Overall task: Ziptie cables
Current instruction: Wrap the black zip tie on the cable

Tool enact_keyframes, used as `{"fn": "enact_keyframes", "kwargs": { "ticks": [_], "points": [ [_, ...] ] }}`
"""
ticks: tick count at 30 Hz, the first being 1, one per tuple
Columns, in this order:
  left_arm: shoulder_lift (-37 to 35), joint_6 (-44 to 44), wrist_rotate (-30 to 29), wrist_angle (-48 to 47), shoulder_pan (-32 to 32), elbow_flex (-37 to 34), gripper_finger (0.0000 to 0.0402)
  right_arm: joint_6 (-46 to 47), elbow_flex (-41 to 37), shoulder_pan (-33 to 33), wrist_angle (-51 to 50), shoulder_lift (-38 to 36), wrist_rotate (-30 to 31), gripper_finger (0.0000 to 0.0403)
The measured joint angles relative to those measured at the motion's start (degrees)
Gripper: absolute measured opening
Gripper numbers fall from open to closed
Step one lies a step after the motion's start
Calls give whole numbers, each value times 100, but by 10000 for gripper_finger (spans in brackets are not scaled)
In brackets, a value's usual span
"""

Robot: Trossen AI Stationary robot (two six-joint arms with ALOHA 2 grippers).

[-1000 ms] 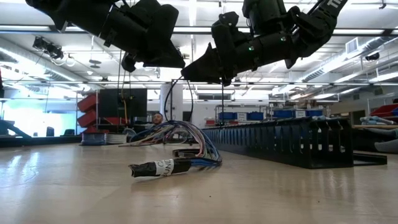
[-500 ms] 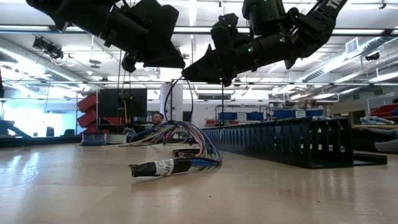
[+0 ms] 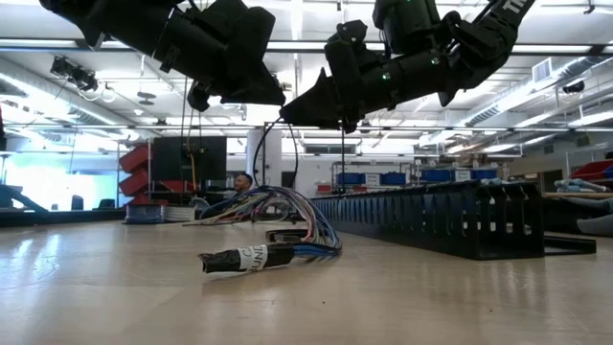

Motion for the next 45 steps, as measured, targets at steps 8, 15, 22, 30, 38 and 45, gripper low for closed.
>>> {"fn": "enact_keyframes", "kwargs": {
  "ticks": [8, 15, 22, 30, 38, 45],
  "points": [
    [0, 2, -4, 0, 0, 0, 0, -4, 0, 0, 2, 0, -2, 112],
    [0, 2, -8, 0, 0, 0, 0, -5, 0, 0, 4, 0, -5, 112],
    [0, 2, -8, 2, 0, 0, 0, -7, 0, 0, 7, 0, -9, 112],
    [0, 2, -11, 2, 0, 0, 0, -7, 0, 0, 0, 0, -26, 109],
    [0, 2, -43, 0, 0, 0, 0, -81, 0, 4, -20, 0, -41, 62],
    [0, 4, -41, -6, 0, 0, 0, -120, 0, 4, -60, 0, -45, 13]
  ]
}}
